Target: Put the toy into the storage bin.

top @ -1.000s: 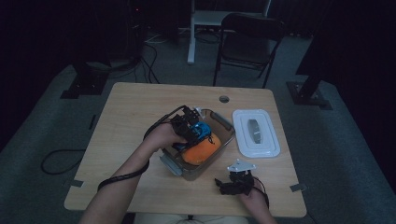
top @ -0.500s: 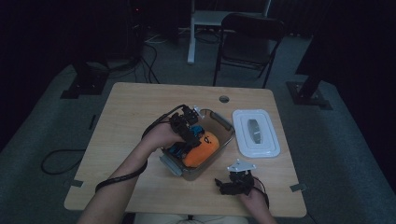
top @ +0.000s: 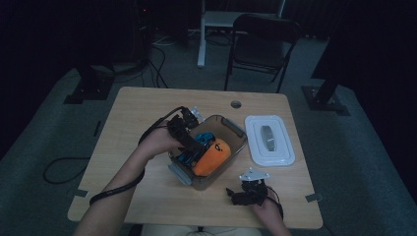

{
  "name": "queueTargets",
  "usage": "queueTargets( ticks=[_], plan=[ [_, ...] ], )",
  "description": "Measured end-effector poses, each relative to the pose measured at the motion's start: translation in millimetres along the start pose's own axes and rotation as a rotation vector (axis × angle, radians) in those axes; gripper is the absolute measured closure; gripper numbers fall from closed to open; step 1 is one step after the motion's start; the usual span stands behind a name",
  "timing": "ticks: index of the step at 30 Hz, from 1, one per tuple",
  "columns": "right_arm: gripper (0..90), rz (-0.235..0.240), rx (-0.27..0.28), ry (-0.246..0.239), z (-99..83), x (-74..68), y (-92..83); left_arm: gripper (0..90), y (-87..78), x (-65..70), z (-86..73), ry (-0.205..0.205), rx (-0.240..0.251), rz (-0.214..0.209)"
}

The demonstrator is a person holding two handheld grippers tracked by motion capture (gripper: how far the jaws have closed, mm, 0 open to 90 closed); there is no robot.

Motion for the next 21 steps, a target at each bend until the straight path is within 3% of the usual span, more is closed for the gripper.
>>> queueTargets(
  ticks=[10,11,13,16,21],
  plan=[
    [11.5,-0.001,0.000,0.000,0.1,0.1,0.1,10.8,-9.4,-16.3,-23.2,-0.019,0.042,0.031],
    [11.5,0.000,0.000,-0.001,0.1,0.2,0.1,10.8,-10.2,-19.6,-27.2,-0.028,0.056,0.055],
    [11.5,0.001,0.000,-0.002,0.2,0.5,0.1,10.8,-10.9,-22.1,-29.9,-0.033,0.068,0.058],
    [11.5,-0.004,-0.001,0.001,0.3,0.9,0.2,10.8,-10.5,-30.8,-41.2,-0.070,0.096,0.067],
    [11.5,-0.004,-0.003,0.003,0.3,1.1,0.2,10.9,-6.4,-41.0,-55.4,-0.080,0.107,0.078]
  ],
)
Point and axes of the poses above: each handheld gripper's, and its own axes: y roughly forward along the jaws, z roughly out of its top, x roughly to its right, the point moved 3 cm from there along y, roughly forward along the jaws, and after that the axes turned 4 degrees about -z, right-handed, at the moved point
